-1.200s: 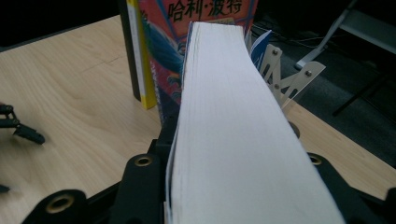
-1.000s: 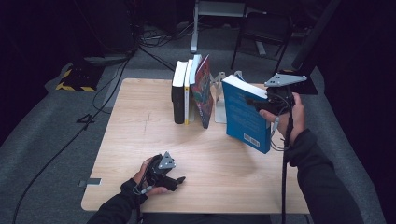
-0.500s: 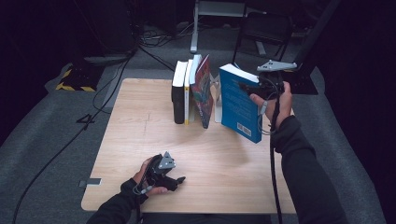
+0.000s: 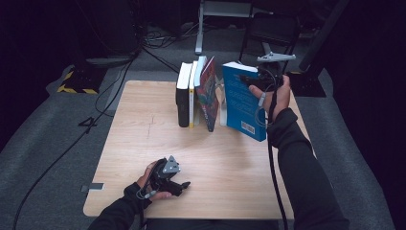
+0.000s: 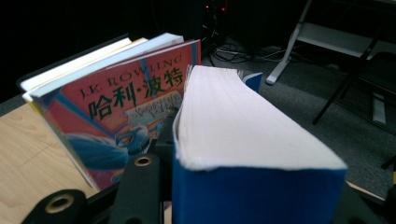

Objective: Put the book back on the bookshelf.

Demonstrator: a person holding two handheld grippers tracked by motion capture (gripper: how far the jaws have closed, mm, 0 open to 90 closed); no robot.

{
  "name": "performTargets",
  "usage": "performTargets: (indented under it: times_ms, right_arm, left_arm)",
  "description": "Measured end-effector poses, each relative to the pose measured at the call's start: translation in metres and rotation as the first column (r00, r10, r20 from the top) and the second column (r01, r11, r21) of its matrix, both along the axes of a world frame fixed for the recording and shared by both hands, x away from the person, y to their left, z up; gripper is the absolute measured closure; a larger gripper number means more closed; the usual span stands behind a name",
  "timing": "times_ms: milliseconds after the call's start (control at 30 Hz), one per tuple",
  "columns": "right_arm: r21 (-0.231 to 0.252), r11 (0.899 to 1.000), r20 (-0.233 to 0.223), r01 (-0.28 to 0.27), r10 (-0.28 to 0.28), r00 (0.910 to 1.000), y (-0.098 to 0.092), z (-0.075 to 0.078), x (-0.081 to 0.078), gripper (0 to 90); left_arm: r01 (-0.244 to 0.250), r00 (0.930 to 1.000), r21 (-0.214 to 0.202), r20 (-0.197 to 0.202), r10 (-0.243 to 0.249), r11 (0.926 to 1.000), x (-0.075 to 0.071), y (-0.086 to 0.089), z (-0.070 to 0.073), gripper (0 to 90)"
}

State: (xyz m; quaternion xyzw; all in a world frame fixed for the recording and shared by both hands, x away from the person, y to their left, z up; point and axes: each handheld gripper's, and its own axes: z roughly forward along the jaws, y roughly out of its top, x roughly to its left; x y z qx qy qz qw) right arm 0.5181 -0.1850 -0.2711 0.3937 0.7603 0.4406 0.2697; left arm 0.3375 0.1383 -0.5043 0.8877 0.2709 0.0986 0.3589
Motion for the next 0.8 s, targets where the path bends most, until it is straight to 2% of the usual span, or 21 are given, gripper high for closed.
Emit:
performTargets:
  times_ms: [333,467,567,600,700,800]
  right_arm:
    - [0.015,0.997,0.051,0.078,-0.078,0.9956,0.008,-0.002,0.021,60.3]
    - [0.037,0.995,0.035,0.094,-0.096,0.9948,0.006,-0.009,0.027,60.2]
    - [0.054,0.995,0.019,0.087,-0.088,0.9959,0.001,-0.009,0.026,60.2]
    - [0.069,0.995,0.022,0.078,-0.079,0.9966,-0.003,-0.008,0.022,60.2]
    - [0.073,0.996,0.035,0.052,-0.055,0.9978,-0.013,0.003,0.009,60.2]
    - [0.075,0.996,0.045,0.052,-0.055,0.9975,-0.017,0.007,0.006,60.1]
  left_arm:
    - [0.01,0.9999,0.002,0.002,-0.01,0.9999,0.0,0.0,0.0,16.7]
    - [0.014,0.9999,0.001,0.0,-0.014,0.9999,0.0,0.0,0.0,16.7]
    - [0.016,0.9999,0.001,0.001,-0.016,0.9999,0.0,0.0,0.0,16.7]
    - [0.017,0.9999,0.001,0.0,-0.017,0.9999,0.0,0.0,0.0,16.7]
    - [0.021,0.9998,0.001,0.001,-0.021,0.9998,0.001,-0.001,0.0,16.7]
    - [0.02,0.9998,0.002,0.001,-0.02,0.9998,0.001,-0.001,0.0,16.7]
